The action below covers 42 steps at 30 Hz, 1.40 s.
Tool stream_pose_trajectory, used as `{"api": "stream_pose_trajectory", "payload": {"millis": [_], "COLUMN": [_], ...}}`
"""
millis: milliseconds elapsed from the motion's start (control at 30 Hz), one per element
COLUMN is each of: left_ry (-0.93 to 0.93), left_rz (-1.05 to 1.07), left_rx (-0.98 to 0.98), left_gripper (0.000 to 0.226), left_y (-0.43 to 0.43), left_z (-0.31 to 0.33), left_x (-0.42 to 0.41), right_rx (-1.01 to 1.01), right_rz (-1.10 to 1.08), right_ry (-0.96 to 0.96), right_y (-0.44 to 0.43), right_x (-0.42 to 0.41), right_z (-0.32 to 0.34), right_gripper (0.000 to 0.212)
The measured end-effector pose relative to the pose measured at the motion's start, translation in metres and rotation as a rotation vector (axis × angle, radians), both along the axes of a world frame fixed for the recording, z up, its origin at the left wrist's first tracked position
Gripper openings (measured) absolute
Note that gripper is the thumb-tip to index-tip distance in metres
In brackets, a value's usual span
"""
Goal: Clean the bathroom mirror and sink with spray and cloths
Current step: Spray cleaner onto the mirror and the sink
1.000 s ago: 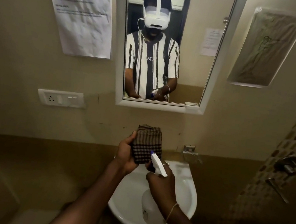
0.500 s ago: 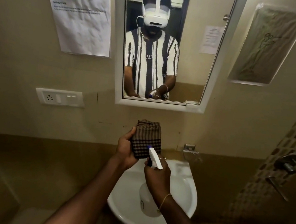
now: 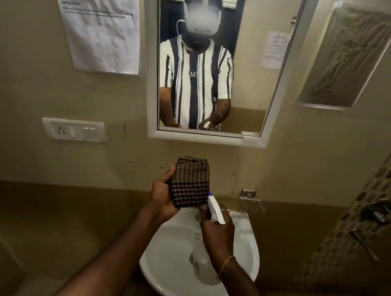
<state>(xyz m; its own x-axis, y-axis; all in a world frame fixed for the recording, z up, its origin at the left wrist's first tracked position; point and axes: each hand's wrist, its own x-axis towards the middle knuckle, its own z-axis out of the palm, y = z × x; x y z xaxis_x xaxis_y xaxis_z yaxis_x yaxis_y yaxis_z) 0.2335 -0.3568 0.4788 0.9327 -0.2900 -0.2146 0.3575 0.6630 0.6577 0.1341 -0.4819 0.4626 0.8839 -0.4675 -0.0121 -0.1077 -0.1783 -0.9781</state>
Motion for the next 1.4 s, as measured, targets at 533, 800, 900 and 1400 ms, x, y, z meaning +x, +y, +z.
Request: {"api": "stream_pose_trajectory", "payload": {"millis": [533, 800, 900, 1400], "left_ry": [0.025, 0.031, 0.036, 0.231], "left_rz": [0.045, 0.052, 0.057, 0.062], "left_rx": [-0.045, -0.047, -0.047, -0.105], "left_gripper": [0.057, 0.053, 0.051, 0.06], "left_y": [0.012, 0.01, 0.009, 0.014], "left_z": [0.002, 0.003, 0.007, -0.015], "left_x": [0.009, 0.002, 0.0, -0.026], "right_rx": [0.028, 0.013, 0.044, 0.025], "right_rz": [0.142, 0.052, 0.058, 0.166], "right_ry": [-0.001, 0.007, -0.005, -0.266], "right_y": [0.013, 0.005, 0.001, 0.018], "right_x": [-0.009, -0.002, -0.002, 0.034], "right_z": [-0.013, -0.016, -0.016, 0.084], "right_gripper": [0.045, 0.029, 0.037, 0.023]}}
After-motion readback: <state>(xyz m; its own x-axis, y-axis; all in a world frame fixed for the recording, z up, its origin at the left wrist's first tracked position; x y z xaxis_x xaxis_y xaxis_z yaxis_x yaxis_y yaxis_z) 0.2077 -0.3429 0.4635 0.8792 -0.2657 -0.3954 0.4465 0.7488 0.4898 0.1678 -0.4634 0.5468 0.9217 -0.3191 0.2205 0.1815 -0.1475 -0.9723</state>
